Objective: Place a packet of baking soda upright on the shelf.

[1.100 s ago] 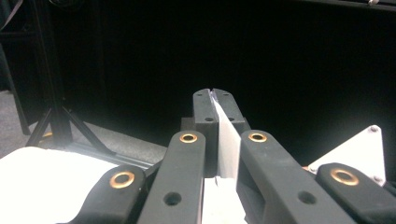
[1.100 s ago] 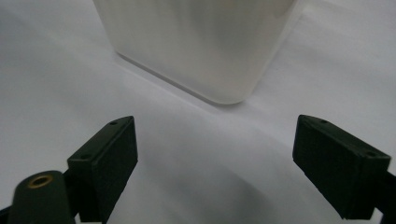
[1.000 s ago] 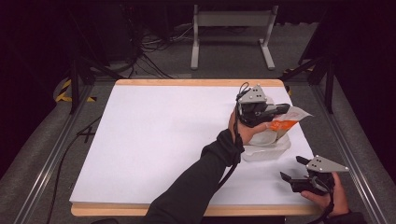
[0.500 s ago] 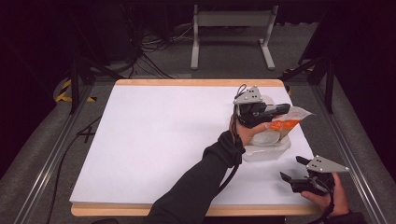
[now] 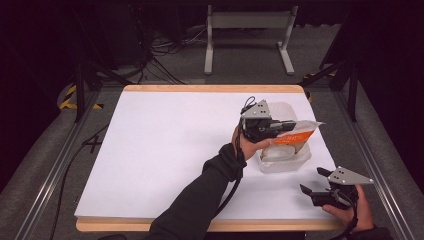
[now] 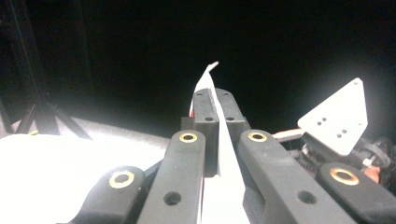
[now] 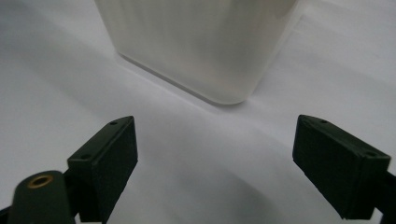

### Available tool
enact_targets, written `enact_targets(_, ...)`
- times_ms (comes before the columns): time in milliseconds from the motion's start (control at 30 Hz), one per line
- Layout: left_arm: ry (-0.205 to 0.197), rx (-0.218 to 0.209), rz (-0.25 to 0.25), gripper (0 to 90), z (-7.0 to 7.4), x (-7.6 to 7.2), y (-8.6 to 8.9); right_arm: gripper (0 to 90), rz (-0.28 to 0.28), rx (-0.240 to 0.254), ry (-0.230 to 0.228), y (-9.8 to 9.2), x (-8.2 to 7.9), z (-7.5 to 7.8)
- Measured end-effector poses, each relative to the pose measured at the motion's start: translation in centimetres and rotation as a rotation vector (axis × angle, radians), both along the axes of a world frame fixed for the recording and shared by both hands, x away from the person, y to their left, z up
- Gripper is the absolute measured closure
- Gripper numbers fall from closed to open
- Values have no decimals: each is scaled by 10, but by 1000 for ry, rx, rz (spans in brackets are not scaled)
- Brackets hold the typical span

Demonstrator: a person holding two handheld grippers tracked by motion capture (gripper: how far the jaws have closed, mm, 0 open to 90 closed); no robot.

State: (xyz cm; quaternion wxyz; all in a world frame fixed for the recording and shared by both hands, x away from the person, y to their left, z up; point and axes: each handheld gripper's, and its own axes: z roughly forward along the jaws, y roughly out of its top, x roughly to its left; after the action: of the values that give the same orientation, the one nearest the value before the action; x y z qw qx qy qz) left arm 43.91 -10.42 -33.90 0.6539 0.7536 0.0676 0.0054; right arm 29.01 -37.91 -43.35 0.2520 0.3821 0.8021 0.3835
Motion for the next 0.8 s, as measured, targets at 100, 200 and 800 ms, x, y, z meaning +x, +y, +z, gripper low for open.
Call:
enact_targets(100,-9,26,-1,898,0,-1,2,146,0,-3,0,0,0,0)
enact_targets(200,-29,58,13,897,1,-2,5,146,0,0,0,0,0,0)
enact_targets(800,-91,209,109,878,8,-4,6,146,0,-7,-2,1,0,0)
